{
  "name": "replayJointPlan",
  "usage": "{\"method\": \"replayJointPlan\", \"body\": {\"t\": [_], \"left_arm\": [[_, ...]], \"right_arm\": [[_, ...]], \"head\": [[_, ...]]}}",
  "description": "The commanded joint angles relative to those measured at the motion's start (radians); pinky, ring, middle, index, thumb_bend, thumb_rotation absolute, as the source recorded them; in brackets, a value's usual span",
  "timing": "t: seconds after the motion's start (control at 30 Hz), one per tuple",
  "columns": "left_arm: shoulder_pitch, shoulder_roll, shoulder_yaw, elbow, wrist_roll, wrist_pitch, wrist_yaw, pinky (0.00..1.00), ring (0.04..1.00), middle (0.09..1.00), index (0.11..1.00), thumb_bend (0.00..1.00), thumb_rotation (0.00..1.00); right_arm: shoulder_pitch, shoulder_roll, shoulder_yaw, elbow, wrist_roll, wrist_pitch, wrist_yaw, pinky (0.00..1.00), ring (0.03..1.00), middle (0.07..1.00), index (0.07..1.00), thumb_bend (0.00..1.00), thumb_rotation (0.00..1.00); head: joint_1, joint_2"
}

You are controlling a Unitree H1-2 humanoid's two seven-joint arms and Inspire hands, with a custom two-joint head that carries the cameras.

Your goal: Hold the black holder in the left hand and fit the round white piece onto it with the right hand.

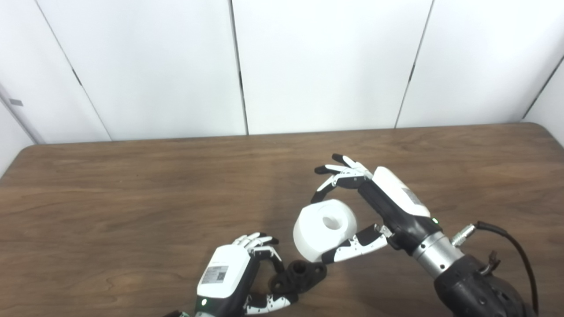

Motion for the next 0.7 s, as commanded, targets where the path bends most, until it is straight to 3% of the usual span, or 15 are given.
{"method": "replayJointPlan", "body": {"t": [0.0, 0.67], "left_arm": [[0.019, 0.003, -0.024, 0.053, 0.027, 0.021, -0.044, 0.86, 0.871, 0.807, 0.489, 0.52, 0.05], [0.010, -0.008, -0.031, 0.054, 0.028, 0.027, -0.036, 0.87, 0.875, 0.806, 0.488, 0.52, 0.05]], "right_arm": [[-0.036, 0.010, -0.010, -0.036, 0.006, -0.006, -0.004, 1.00, 0.978, 0.852, 0.482, 0.52, 0.14], [-0.006, 0.044, 0.055, 0.074, -0.011, -0.075, -0.027, 1.00, 0.971, 0.841, 0.483, 0.52, 0.14]], "head": [[0.003, 0.002], [0.017, 0.016]]}}
